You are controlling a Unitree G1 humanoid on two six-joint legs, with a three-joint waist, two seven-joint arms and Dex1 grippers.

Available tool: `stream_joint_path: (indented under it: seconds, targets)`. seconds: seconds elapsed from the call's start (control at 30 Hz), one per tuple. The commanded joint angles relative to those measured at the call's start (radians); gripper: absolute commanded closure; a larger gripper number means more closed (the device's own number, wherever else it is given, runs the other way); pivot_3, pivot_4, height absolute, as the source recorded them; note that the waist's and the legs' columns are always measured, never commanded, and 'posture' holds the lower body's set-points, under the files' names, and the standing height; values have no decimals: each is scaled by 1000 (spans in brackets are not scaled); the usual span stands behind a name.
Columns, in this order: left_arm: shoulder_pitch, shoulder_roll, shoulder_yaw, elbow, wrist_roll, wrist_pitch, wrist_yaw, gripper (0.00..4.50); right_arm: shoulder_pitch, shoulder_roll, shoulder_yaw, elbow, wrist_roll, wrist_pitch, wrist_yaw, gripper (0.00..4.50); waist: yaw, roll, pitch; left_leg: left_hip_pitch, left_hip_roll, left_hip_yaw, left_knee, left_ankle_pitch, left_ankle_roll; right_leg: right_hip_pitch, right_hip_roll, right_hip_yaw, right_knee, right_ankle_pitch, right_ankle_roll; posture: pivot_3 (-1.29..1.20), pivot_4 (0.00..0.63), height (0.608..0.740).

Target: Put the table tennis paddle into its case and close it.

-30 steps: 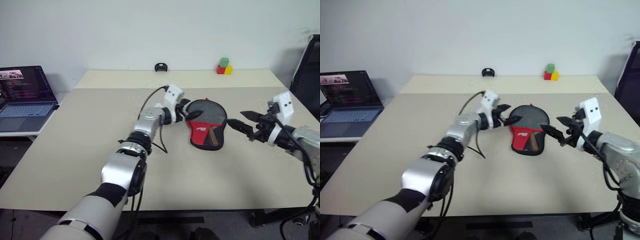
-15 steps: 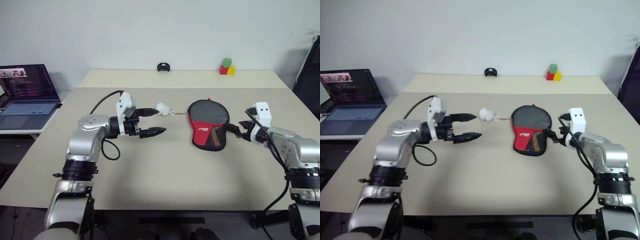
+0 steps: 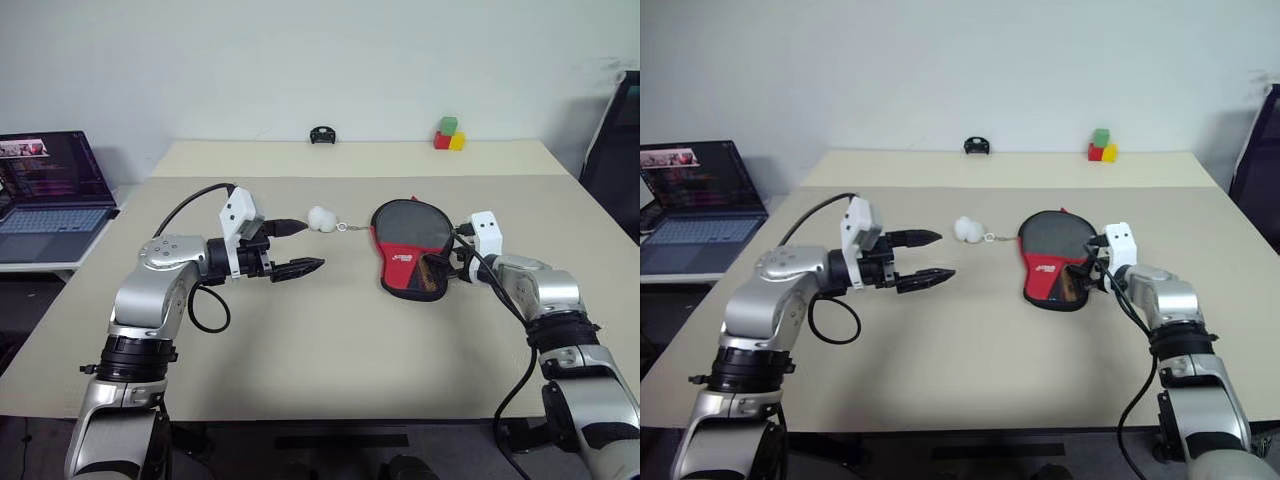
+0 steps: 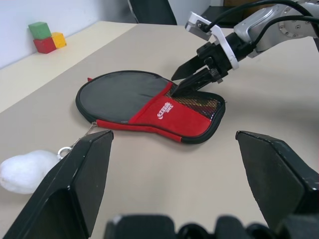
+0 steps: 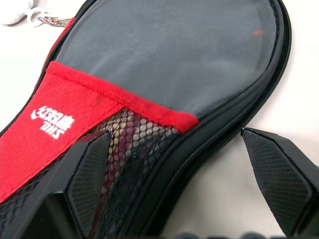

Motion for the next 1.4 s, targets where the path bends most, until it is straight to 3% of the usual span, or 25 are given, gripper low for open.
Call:
stream_joint_path:
  seconds: [0.03,0.33,0.87,1.1,1.4]
  targets:
    - [-17,17,5,-31,-14,-16,12,179,-22,19,5,62,-19,2,23,11,-1,0,0,0,0,0,0,0,0,0,0,0,0,0,0,0,150,740]
    - [-7,27,1,-34,-12,-27,16,179,-26,26,-30,108,-26,32,7,11,-3,-1,-1,0,0,0,0,0,0,0,0,0,0,0,0,0,150,740]
    - [-12,37,-1,-27,-15,-39,13,179,108,12,-119,-92,-5,59,-77,11,5,-1,-1,0,0,-1,0,0,0,1,0,-1,0,0,0,0,150,740]
    - [-21,37,-7,-15,-14,-47,11,179,105,30,-153,-65,23,102,-78,11,4,-2,-1,0,0,-1,0,0,0,1,0,-1,0,0,0,0,150,740]
    - [-19,38,-10,-13,-13,-53,14,179,-9,78,-145,97,10,41,-43,11,-19,-4,-3,2,0,0,0,0,0,1,0,0,0,1,-2,0,150,740]
